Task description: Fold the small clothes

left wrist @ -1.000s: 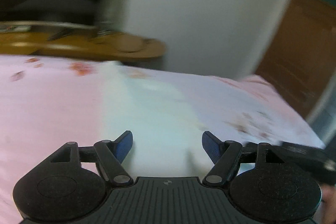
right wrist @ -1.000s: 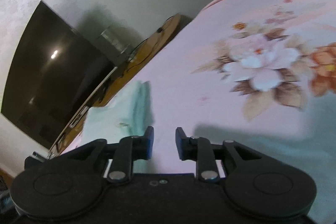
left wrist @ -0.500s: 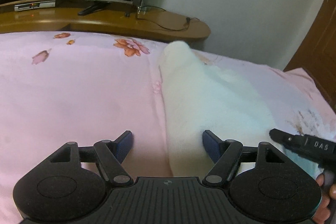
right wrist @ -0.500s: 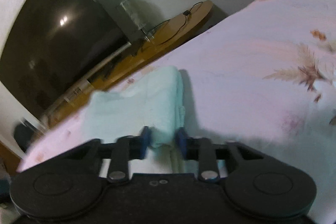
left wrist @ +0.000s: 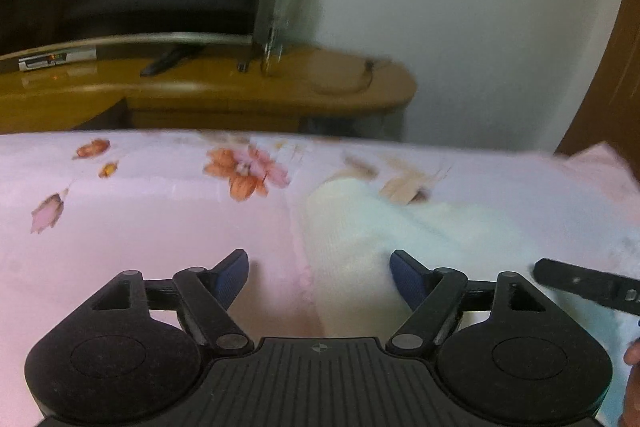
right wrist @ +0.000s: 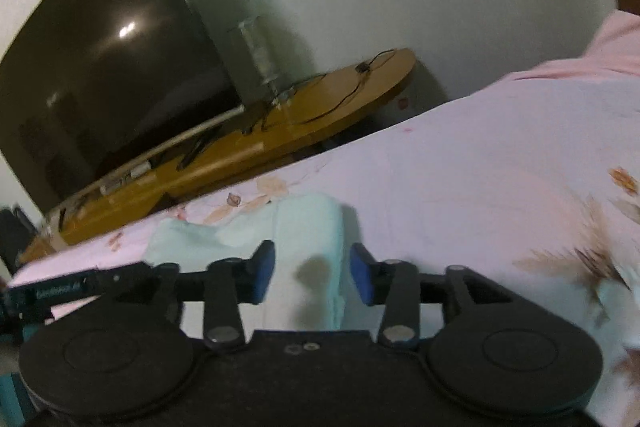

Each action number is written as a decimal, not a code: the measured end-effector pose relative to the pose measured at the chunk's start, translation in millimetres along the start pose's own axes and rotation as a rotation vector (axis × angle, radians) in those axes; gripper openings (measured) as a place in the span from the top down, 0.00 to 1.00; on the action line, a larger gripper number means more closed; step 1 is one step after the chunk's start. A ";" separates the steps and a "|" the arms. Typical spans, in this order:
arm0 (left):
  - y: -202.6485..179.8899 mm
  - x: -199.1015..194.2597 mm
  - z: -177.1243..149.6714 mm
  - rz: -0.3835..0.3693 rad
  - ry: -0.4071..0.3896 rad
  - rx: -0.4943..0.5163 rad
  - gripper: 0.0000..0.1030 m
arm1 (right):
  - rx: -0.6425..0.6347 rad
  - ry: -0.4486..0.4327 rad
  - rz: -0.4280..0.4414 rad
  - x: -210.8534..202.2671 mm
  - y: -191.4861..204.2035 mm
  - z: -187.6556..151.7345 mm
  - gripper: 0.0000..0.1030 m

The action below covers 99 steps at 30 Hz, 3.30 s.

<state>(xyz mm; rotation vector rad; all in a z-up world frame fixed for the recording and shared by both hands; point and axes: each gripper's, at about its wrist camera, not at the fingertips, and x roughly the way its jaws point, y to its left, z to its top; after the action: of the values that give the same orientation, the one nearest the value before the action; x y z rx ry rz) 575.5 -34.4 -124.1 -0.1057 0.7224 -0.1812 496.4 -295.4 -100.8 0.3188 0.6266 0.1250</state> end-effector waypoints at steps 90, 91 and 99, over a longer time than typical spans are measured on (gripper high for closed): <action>56.5 -15.6 -40.1 -0.514 0.232 -0.279 0.43 | 0.236 0.268 0.405 18.3 -58.2 -19.1 0.46; 56.8 -13.2 -39.1 -0.520 0.232 -0.287 0.44 | 0.234 0.268 0.405 20.1 -56.5 -18.2 0.46; 60.8 -9.4 -39.7 -0.563 0.238 -0.292 0.44 | 0.196 0.261 0.418 18.8 -53.7 -20.3 0.50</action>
<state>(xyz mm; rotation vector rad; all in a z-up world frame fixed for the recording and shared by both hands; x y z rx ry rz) 550.0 25.7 -157.2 -0.5759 0.9412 -0.6331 500.5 -337.0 -144.5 0.6283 0.8268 0.5143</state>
